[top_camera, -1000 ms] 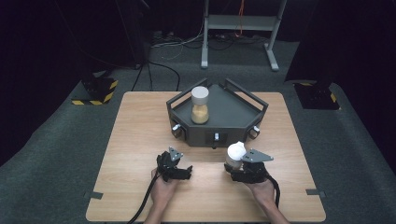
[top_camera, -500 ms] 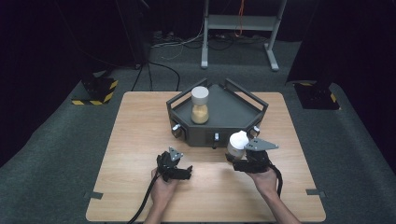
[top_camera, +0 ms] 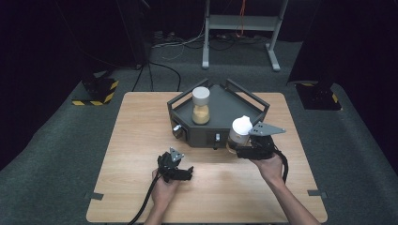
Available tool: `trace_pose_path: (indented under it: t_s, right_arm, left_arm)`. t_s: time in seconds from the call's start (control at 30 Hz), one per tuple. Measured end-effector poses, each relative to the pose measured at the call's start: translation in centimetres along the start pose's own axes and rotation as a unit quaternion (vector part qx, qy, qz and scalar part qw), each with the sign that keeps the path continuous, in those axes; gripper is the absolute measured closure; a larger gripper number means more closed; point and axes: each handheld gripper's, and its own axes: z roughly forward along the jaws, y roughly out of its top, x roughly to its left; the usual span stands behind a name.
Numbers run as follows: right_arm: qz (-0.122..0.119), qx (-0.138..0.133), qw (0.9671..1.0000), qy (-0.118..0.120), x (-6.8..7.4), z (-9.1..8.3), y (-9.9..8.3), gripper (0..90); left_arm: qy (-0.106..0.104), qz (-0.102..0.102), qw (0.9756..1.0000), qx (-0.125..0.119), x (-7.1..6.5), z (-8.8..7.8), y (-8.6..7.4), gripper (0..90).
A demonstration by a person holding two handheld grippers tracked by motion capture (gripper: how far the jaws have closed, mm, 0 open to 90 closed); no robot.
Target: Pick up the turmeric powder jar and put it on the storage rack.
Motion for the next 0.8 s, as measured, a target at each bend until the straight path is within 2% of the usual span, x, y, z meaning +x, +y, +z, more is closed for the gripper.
trace_pose_path:
  t_s: [0.23, 0.8]
  right_arm:
    - [-0.004, 0.000, 1.0000, 0.000, -0.7, -0.1, 1.9, 30.5]
    - [0.027, -0.007, 0.9995, -0.018, -2.6, 0.8, 5.2, 30.5]
  left_arm:
    - [0.000, 0.000, 1.0000, 0.000, 0.0, 0.0, 0.0, 5.1]
    - [0.000, -0.001, 1.0000, 0.000, 0.0, 0.0, 0.0, 5.0]
